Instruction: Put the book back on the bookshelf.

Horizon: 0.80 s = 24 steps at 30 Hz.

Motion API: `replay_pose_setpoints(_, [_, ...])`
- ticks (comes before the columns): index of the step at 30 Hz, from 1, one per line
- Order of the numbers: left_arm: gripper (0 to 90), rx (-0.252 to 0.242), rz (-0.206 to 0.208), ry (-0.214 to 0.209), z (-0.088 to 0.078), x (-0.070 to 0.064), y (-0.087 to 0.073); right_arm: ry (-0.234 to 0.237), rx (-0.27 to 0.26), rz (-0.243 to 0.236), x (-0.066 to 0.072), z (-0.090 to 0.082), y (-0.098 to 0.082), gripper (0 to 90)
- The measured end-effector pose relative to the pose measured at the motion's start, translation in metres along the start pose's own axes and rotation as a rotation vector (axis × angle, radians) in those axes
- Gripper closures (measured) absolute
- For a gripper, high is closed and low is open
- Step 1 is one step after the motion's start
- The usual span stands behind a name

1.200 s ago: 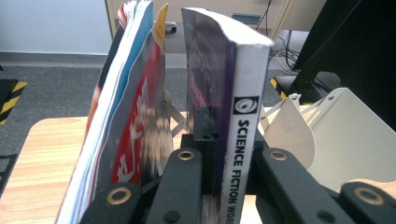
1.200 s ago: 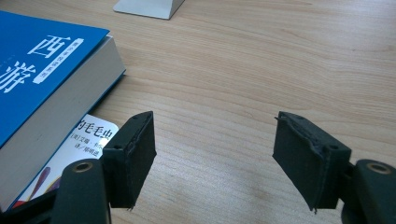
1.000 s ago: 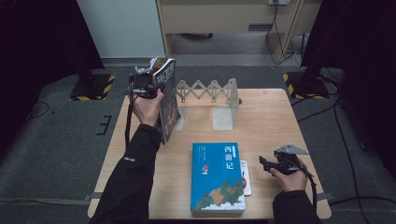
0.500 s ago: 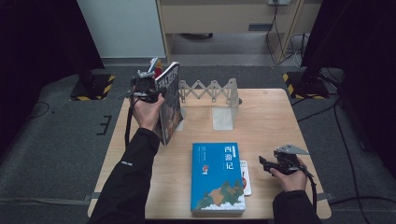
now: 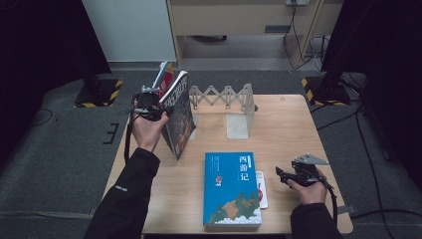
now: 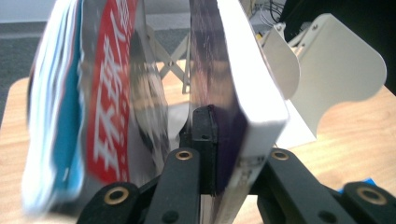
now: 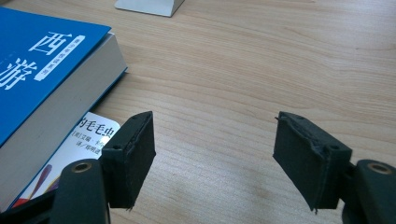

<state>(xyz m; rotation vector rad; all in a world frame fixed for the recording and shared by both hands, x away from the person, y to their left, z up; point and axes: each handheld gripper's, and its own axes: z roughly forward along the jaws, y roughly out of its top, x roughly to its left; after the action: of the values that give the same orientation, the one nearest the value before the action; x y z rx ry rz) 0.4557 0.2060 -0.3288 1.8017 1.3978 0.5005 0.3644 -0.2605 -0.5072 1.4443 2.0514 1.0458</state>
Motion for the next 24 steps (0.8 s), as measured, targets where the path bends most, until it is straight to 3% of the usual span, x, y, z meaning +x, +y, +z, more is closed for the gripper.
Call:
replay_pose_setpoints(4, [79.7,0.027,-0.01,-0.006,0.0,0.004,-0.005,0.0,0.004,-0.003,0.0,0.0,0.0,29.1])
replay_pose_setpoints(7, [79.7,0.031,-0.035,-0.041,0.0,0.006,-0.008,0.002,0.004,-0.004,0.001,0.0,0.0,29.0])
replay_pose_setpoints(16, [80.6,0.038,-0.025,-0.037,0.0,0.0,-0.003,0.004,0.007,-0.001,0.0,0.0,0.0,28.5])
replay_pose_setpoints(22, [81.5,-0.043,0.013,0.035,-0.005,-0.006,-0.003,0.003,0.008,-0.001,0.0,0.001,0.0,28.5])
replay_pose_setpoints(24, [81.6,-0.069,0.004,0.043,-0.006,-0.007,-0.002,0.002,0.008,-0.001,0.0,0.001,0.0,28.5])
